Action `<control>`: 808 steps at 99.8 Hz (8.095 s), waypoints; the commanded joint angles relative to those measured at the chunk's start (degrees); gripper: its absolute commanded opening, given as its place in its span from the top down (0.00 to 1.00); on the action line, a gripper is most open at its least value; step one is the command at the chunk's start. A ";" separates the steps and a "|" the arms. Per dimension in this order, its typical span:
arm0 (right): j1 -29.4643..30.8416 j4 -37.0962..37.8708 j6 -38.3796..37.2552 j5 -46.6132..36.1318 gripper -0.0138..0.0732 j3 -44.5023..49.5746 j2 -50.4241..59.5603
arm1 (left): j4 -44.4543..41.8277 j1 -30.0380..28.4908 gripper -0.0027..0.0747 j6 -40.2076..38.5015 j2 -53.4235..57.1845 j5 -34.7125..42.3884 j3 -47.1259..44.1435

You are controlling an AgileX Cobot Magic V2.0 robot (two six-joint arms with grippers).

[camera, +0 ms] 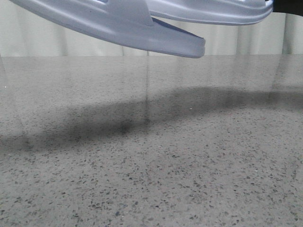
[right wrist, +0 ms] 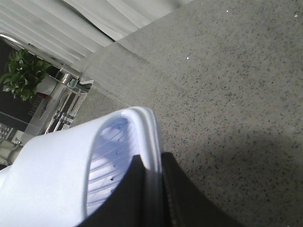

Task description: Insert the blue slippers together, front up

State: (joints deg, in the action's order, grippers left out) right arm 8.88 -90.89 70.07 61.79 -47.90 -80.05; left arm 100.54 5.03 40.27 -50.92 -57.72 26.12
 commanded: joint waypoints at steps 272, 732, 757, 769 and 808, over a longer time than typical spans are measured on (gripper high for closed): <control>-9.33 -11.02 8.25 13.26 0.96 -6.44 -5.06 | 6.07 5.00 0.95 1.77 0.12 -14.86 6.01; 15.79 -16.28 8.64 10.29 0.27 -8.27 5.32 | -18.51 4.86 0.95 3.43 -12.09 -2.88 8.78; 15.79 -15.88 8.64 10.29 0.27 -8.27 5.32 | -22.99 0.79 0.94 3.43 -13.51 -3.22 15.28; 15.79 -15.88 8.64 10.29 0.27 -8.27 5.32 | -22.88 -3.66 0.94 3.95 -14.25 -5.42 15.86; 15.79 -15.80 8.64 10.17 0.27 -8.27 5.32 | -21.46 -6.97 0.94 13.36 -22.34 -14.86 17.03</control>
State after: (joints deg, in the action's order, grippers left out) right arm 24.29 -101.32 78.50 67.53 -54.42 -76.60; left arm 73.45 -1.74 51.48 -72.47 -67.25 40.74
